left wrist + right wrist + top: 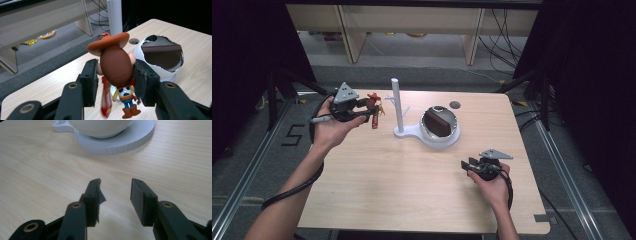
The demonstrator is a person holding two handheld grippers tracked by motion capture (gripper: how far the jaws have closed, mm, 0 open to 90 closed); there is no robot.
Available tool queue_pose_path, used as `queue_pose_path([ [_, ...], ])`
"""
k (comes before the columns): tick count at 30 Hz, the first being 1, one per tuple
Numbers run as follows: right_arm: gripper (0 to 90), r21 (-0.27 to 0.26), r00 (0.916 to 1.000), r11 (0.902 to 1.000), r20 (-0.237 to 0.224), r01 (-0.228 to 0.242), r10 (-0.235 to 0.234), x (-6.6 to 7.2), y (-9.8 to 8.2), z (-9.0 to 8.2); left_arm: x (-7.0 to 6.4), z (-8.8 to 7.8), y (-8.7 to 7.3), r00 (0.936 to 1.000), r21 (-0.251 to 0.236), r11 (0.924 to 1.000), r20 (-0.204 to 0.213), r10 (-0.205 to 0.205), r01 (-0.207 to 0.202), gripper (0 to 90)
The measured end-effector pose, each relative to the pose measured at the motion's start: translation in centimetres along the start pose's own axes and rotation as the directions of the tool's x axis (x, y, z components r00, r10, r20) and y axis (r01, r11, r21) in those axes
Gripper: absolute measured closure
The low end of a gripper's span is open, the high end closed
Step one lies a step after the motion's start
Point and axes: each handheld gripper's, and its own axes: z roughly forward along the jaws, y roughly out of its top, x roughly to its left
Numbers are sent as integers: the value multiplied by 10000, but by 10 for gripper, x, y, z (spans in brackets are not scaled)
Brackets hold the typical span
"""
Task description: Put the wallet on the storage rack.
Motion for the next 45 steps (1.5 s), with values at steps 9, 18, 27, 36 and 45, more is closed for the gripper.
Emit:
queue_pose_path([
  [9,601,33,9994,9994,76,347,-347,-2,0,1,0,3,6,10000,-1,10000,19,72,-72,566],
  [18,599,218,10000,9998,10,21,-22,-1,-1,0,-4,9,11,9998,-10,9998,26,184,-184,566],
  [27,598,50,9999,10000,-97,26,-26,-2,-2,3,-15,14,12,9988,-32,9991,245,423,-422,566],
  [36,594,117,9999,9999,-116,-73,74,-2,-2,3,-26,14,2,9966,145,9976,485,662,-670,565],
  [45,593,129,9993,9994,150,336,-338,-4,-2,1,-32,14,-11,9938,502,9941,615,930,-961,565],
])
